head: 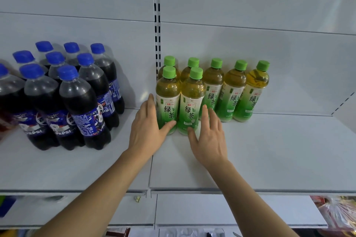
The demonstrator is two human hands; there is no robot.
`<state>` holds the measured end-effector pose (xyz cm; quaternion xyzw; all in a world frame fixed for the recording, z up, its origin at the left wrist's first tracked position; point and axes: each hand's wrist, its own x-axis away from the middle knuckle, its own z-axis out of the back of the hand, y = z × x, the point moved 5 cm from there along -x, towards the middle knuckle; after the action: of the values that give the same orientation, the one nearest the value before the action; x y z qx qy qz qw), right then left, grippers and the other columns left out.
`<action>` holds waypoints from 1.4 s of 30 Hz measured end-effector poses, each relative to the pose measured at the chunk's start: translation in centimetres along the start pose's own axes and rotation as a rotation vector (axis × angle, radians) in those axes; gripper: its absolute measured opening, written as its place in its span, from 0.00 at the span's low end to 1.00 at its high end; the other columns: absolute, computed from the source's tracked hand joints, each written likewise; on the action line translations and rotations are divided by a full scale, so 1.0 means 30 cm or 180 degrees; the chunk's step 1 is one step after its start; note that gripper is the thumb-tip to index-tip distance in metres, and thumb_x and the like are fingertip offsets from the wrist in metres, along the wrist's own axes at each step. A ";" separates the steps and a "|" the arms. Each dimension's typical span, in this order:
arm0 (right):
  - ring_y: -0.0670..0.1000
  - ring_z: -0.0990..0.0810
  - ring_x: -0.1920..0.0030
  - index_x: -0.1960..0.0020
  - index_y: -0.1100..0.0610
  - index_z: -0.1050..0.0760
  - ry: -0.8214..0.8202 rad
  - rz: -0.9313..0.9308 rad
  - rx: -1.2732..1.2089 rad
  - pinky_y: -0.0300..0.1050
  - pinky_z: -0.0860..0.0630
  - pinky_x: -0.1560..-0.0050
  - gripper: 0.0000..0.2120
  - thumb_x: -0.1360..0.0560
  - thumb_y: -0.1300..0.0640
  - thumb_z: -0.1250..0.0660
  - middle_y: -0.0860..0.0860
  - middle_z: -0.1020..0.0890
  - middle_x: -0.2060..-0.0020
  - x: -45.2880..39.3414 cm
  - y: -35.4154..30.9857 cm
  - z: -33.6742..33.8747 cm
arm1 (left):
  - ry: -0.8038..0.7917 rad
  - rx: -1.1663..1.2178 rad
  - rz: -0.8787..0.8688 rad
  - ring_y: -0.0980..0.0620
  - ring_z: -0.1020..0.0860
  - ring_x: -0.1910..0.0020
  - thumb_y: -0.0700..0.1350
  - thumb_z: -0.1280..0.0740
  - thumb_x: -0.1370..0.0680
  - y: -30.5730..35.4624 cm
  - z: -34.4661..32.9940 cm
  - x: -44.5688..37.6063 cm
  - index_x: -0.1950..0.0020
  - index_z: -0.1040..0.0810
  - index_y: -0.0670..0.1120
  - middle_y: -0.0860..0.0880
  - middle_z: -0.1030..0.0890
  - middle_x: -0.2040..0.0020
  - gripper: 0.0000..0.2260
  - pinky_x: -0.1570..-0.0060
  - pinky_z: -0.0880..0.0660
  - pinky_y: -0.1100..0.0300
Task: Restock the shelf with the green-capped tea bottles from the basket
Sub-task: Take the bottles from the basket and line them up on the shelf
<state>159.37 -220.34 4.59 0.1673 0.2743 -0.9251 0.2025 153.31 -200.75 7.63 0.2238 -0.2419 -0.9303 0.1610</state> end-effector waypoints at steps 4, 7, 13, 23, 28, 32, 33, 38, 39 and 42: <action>0.65 0.42 0.14 0.13 0.58 0.41 0.0047 0.0052 0.0556 0.66 0.38 0.16 0.38 0.15 0.37 0.44 0.62 0.37 0.15 0.023 0.009 0.022 | 0.0085 -0.0576 -0.0119 0.38 0.38 0.17 0.70 0.39 0.20 -0.005 0.009 0.054 0.14 0.47 0.42 0.38 0.39 0.15 0.45 0.21 0.34 0.40; 0.65 0.43 0.13 0.13 0.58 0.40 0.0068 0.0076 0.0752 0.66 0.40 0.16 0.37 0.14 0.36 0.44 0.62 0.37 0.14 0.065 0.009 0.050 | 0.0001 -0.0784 -0.0111 0.38 0.42 0.15 0.72 0.50 0.18 -0.007 0.000 0.106 0.14 0.47 0.44 0.39 0.41 0.14 0.42 0.20 0.39 0.37; 0.65 0.40 0.14 0.17 0.58 0.31 0.0215 -0.0085 0.1017 0.67 0.38 0.17 0.35 0.14 0.37 0.45 0.62 0.33 0.16 0.203 0.008 0.152 | -0.0099 -0.0518 -0.0240 0.41 0.48 0.13 0.72 0.62 0.19 0.088 0.020 0.214 0.12 0.49 0.46 0.42 0.46 0.12 0.42 0.16 0.47 0.38; 0.63 0.48 0.12 0.14 0.56 0.36 0.0361 -0.0968 0.1469 0.67 0.45 0.14 0.35 0.13 0.36 0.49 0.60 0.39 0.13 0.594 0.154 0.407 | -0.0522 0.0304 -0.1743 0.40 0.36 0.17 0.63 0.48 0.13 0.436 -0.113 0.470 0.16 0.35 0.43 0.41 0.35 0.16 0.32 0.21 0.34 0.40; 0.62 0.50 0.11 0.13 0.54 0.40 0.0336 -0.1554 0.1828 0.65 0.50 0.13 0.35 0.12 0.35 0.51 0.58 0.41 0.12 0.808 0.375 0.578 | -0.0979 0.0456 -0.2203 0.38 0.35 0.18 0.65 0.52 0.13 0.672 -0.274 0.614 0.16 0.35 0.44 0.40 0.34 0.16 0.34 0.24 0.31 0.38; 0.63 0.46 0.12 0.14 0.55 0.37 0.0454 -0.2007 0.1893 0.67 0.45 0.14 0.35 0.13 0.35 0.50 0.60 0.39 0.13 0.984 0.566 0.700 | -0.1396 0.0443 -0.2530 0.41 0.39 0.15 0.68 0.55 0.15 0.871 -0.432 0.757 0.14 0.40 0.48 0.44 0.39 0.14 0.36 0.20 0.35 0.41; 0.64 0.44 0.13 0.15 0.56 0.35 0.0498 -0.2108 0.1882 0.68 0.43 0.15 0.35 0.14 0.36 0.49 0.61 0.37 0.14 1.029 0.619 0.726 | -0.1497 0.0469 -0.2620 0.42 0.41 0.15 0.69 0.56 0.15 0.925 -0.474 0.798 0.13 0.41 0.49 0.45 0.40 0.13 0.36 0.19 0.37 0.42; 0.65 0.41 0.14 0.14 0.53 0.38 0.0488 -0.2581 0.1836 0.69 0.40 0.17 0.33 0.14 0.37 0.45 0.62 0.35 0.16 1.259 0.876 0.821 | -0.2044 0.0453 -0.2960 0.43 0.44 0.14 0.67 0.54 0.15 1.137 -0.702 1.014 0.13 0.44 0.51 0.45 0.43 0.13 0.35 0.17 0.47 0.47; 0.65 0.41 0.14 0.14 0.54 0.37 0.0412 -0.2705 0.1851 0.68 0.40 0.17 0.34 0.14 0.36 0.47 0.62 0.35 0.15 1.306 0.919 0.827 | -0.2157 0.0432 -0.3010 0.43 0.44 0.14 0.66 0.51 0.15 1.163 -0.746 1.055 0.13 0.43 0.50 0.45 0.42 0.13 0.33 0.17 0.46 0.46; 0.63 0.45 0.13 0.13 0.55 0.37 0.0045 -0.3026 0.1860 0.66 0.43 0.15 0.37 0.15 0.34 0.51 0.61 0.38 0.14 1.447 1.024 0.811 | -0.2545 0.0362 -0.3085 0.44 0.44 0.14 0.63 0.49 0.15 1.213 -0.860 1.170 0.13 0.43 0.49 0.44 0.41 0.13 0.33 0.16 0.45 0.43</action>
<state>131.43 -270.19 -7.88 0.0805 0.0530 -0.9510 -0.2937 143.25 -255.06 -5.45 -0.0488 -0.2036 -0.8950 -0.3938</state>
